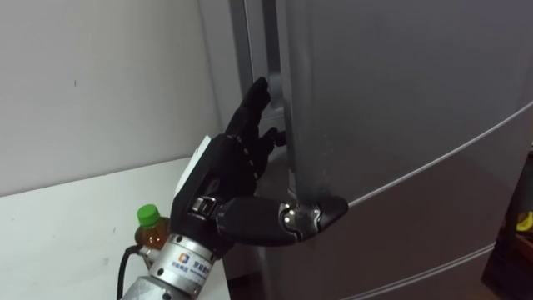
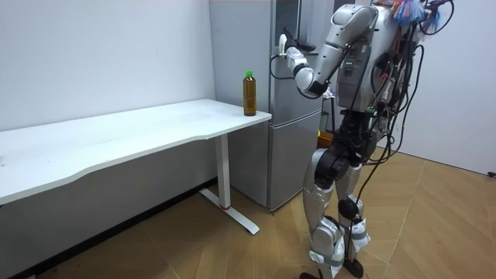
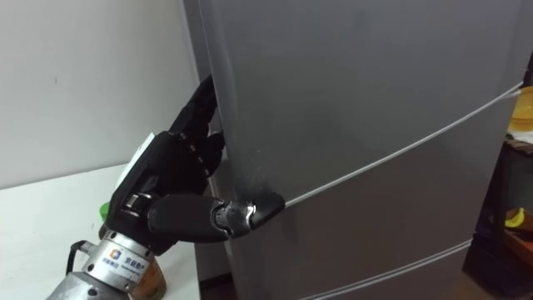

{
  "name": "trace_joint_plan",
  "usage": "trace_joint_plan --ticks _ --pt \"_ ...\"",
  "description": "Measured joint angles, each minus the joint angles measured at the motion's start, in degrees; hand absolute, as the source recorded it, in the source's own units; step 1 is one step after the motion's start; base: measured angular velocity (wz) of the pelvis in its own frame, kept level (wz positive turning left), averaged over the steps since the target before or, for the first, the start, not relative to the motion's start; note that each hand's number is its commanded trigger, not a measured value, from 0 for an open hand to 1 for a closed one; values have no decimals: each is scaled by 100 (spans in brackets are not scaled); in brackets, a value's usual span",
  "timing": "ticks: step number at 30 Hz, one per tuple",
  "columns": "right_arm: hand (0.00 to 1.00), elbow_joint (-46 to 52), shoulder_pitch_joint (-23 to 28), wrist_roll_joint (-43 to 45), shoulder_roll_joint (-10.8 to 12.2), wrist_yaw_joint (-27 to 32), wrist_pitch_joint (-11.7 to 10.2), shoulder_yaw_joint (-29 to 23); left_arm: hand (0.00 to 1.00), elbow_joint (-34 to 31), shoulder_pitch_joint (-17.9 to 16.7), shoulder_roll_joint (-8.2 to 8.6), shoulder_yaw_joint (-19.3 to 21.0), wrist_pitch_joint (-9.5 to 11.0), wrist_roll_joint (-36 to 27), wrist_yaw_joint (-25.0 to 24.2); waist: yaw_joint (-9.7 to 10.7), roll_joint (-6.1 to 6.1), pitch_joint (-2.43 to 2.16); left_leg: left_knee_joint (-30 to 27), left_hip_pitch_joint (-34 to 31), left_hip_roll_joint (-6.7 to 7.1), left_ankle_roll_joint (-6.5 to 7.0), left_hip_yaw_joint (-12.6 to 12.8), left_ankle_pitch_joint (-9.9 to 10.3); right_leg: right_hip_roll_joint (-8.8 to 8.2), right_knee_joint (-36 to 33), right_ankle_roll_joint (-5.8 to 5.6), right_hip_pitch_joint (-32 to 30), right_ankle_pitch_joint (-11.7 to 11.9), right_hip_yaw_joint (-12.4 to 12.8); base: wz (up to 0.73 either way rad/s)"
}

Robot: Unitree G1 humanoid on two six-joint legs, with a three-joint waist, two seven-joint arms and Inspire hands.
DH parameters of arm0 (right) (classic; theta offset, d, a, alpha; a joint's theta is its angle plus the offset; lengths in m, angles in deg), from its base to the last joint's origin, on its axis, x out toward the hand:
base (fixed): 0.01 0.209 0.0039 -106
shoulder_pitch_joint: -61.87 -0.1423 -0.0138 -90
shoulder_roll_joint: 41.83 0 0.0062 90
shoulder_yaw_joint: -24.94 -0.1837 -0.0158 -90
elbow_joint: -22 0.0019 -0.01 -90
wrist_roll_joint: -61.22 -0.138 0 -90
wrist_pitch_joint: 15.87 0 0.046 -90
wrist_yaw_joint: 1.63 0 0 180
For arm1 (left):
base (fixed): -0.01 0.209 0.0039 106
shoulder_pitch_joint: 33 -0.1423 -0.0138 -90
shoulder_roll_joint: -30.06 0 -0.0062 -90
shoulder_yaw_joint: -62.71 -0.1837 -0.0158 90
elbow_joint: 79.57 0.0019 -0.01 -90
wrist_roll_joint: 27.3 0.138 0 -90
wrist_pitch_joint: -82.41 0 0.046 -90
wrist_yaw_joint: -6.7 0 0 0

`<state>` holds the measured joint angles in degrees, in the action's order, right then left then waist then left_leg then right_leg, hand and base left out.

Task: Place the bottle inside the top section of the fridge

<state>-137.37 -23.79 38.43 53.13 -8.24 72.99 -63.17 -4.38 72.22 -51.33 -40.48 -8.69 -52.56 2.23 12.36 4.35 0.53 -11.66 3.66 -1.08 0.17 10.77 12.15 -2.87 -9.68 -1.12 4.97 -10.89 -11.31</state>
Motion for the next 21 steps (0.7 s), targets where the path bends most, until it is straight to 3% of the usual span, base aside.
trace_joint_plan --ticks 6,12,21 --pt "0 54 30 2 -15 -36 -1 7 0 -2 0 31 0 -11 0 -8 2 -19 18 31 -2 -1 14 10 -1 2 -6 -2 -25 4 -5 0" --pt "0 80 34 -82 -29 -41 -2 80 0 -29 -2 40 -44 4 -10 -8 -7 -10 -12 31 -21 5 20 29 -3 -4 -6 -3 -44 12 -1 0" --pt "0 310 182 -171 -39 -43 0 89 0 -28 -6 37 -56 2 -15 -9 -11 -16 -13 25 3 8 36 152 -13 -27 -5 -17 -68 19 56 -3"
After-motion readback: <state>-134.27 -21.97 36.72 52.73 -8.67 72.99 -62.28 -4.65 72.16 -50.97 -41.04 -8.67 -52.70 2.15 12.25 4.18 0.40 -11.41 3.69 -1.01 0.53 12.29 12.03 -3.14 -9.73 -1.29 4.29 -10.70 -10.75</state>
